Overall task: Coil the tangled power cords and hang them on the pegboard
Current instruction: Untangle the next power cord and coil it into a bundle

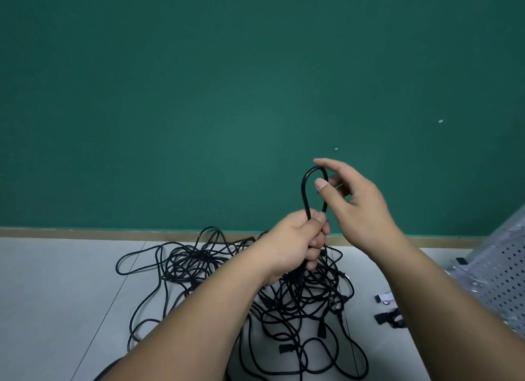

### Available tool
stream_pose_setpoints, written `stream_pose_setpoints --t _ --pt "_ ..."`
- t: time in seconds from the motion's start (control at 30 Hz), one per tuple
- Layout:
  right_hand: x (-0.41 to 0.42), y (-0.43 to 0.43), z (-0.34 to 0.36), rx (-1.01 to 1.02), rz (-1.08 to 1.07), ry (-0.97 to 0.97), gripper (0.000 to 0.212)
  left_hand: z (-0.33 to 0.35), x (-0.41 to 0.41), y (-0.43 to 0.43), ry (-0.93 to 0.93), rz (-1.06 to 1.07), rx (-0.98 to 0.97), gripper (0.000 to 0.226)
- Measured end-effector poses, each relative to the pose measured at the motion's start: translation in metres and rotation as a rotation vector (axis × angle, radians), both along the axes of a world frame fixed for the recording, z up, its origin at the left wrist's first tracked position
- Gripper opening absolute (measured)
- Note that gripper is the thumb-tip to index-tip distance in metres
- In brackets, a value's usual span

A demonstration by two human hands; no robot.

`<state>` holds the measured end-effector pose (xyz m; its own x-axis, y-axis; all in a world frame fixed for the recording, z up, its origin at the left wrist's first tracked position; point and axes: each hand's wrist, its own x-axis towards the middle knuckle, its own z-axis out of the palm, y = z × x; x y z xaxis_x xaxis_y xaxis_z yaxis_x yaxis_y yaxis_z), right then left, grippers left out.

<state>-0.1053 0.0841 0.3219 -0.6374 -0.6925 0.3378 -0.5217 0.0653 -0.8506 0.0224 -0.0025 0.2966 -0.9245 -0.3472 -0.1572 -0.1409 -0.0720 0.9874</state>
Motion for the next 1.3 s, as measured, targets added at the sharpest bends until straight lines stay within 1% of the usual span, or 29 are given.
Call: stream_pose_setpoints --t 0.03,0.07,0.17,0.2,0.27,0.37,0.43,0.5,0.57,0.6,0.67,0.73,0.77,0.8,0.87,0.9,0.93,1.0,1.07,1.17,1.23,1.3 --pt "0.003 0.001 0.002 0.031 -0.002 0.025 0.017 -0.002 0.001 -0.001 -0.019 -0.007 -0.044 0.031" --pt "0.006 0.002 0.004 0.048 -0.009 0.024 0.015 -0.003 0.002 -0.001 -0.034 -0.021 -0.093 0.030" --pt "0.009 0.001 0.001 0.111 -0.078 0.001 0.035 -0.009 0.005 -0.001 -0.052 -0.058 -0.174 0.026" --pt "0.008 0.001 -0.001 0.132 -0.104 -0.006 0.037 -0.010 0.005 0.000 -0.060 -0.050 -0.179 0.024" --pt "0.005 0.001 -0.001 0.132 -0.106 -0.068 0.032 -0.012 0.004 0.001 -0.051 -0.016 -0.162 0.020" --pt "0.003 0.001 0.004 -0.002 -0.056 -0.281 0.018 -0.009 0.002 0.002 -0.001 0.048 -0.144 0.028" --pt "0.003 0.002 0.007 -0.087 -0.043 -0.447 0.017 -0.009 0.001 0.002 0.010 0.076 -0.144 0.033" --pt "0.003 0.002 0.006 -0.101 -0.057 -0.524 0.018 -0.011 0.000 0.002 -0.004 0.085 -0.163 0.033" --pt "0.000 0.002 0.002 -0.089 -0.062 -0.577 0.016 -0.013 0.000 0.003 -0.027 0.077 -0.265 0.034" --pt "-0.001 0.002 0.001 -0.100 -0.057 -0.637 0.015 -0.013 0.000 0.003 -0.036 0.069 -0.349 0.034" --pt "-0.006 0.002 0.000 -0.159 -0.023 -0.839 0.014 -0.012 0.001 0.000 -0.046 0.047 -0.480 0.031" --pt "-0.009 0.003 0.001 -0.206 0.040 -1.007 0.015 -0.011 0.001 -0.005 -0.032 0.006 -0.450 0.030" --pt "-0.009 0.003 0.002 -0.189 0.072 -1.014 0.014 -0.012 0.002 -0.007 -0.031 -0.025 -0.416 0.030" --pt "-0.008 0.003 0.001 -0.144 0.094 -0.961 0.015 -0.012 0.003 -0.008 -0.040 -0.055 -0.388 0.030" --pt "-0.004 0.001 -0.001 -0.023 0.096 -0.730 0.021 -0.014 0.006 -0.007 -0.052 -0.091 -0.313 0.031" --pt "0.000 -0.001 -0.001 0.013 0.084 -0.617 0.025 -0.014 0.007 -0.005 -0.044 -0.093 -0.253 0.031" --pt "0.002 -0.003 0.000 0.023 0.072 -0.549 0.028 -0.013 0.008 -0.003 -0.034 -0.084 -0.194 0.031" --pt "0.005 -0.005 0.003 0.017 0.069 -0.507 0.030 -0.009 0.009 -0.002 -0.017 -0.049 -0.137 0.035" --pt "0.005 -0.003 0.008 0.016 0.082 -0.497 0.031 -0.007 0.008 -0.002 0.008 -0.026 -0.131 0.037" --pt "0.003 -0.001 0.006 0.048 0.107 -0.441 0.031 -0.004 0.007 -0.003 0.076 0.078 -0.032 0.033" --pt "0.002 0.000 -0.003 0.140 0.125 -0.372 0.033 -0.002 0.004 -0.006 0.160 0.185 0.077 0.031" --pt "0.000 0.000 -0.016 0.273 0.220 -0.355 0.043 0.002 0.003 -0.013 0.256 0.288 0.212 0.030"
